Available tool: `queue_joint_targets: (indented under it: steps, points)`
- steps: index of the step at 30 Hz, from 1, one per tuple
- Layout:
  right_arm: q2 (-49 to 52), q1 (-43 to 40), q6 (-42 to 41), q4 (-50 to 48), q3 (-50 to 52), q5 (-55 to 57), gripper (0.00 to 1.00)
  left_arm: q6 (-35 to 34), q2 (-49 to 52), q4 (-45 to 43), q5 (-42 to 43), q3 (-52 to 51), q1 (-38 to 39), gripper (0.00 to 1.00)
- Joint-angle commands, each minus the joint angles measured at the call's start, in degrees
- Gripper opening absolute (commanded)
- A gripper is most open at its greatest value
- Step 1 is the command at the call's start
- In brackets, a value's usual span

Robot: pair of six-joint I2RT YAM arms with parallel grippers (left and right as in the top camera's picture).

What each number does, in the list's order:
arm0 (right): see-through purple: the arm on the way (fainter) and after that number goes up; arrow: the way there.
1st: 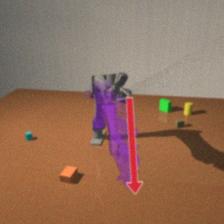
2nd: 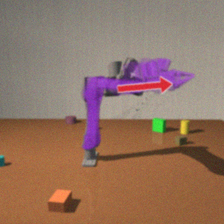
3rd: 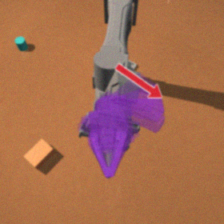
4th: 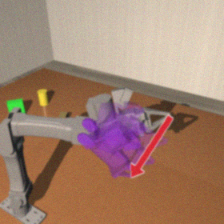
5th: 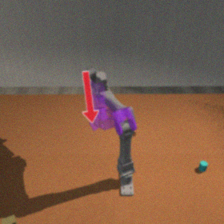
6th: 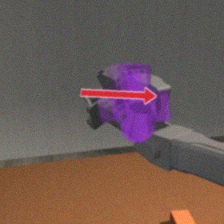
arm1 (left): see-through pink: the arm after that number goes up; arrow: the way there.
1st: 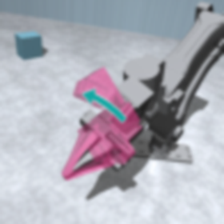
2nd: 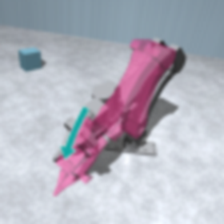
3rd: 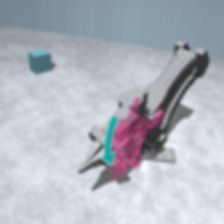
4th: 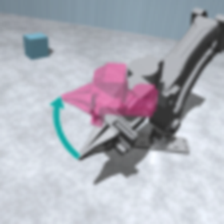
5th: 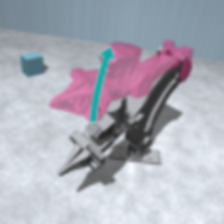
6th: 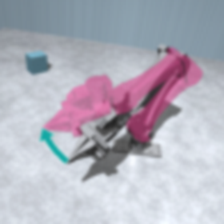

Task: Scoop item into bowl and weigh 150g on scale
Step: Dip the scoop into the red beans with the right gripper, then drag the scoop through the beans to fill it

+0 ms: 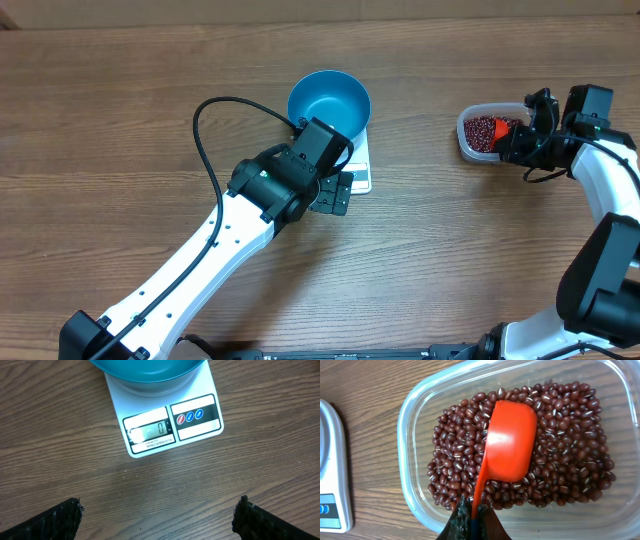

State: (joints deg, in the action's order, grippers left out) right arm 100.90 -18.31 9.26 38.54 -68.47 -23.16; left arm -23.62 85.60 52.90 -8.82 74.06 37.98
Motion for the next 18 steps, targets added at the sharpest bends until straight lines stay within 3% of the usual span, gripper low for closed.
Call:
queue_joint_targets:
  steps: [1, 18]
  points:
    - [1.1, 0.3, 0.2, 0.1, -0.1, -4.2, 0.03, 0.3, -0.5, 0.0, -0.7, -0.4, -0.2, 1.0]
    - [3.4, 0.0, -0.2, 0.2, -0.2, -9.1, 0.03, 0.3, -0.5, 0.0, -0.7, -0.4, -0.2, 1.0]
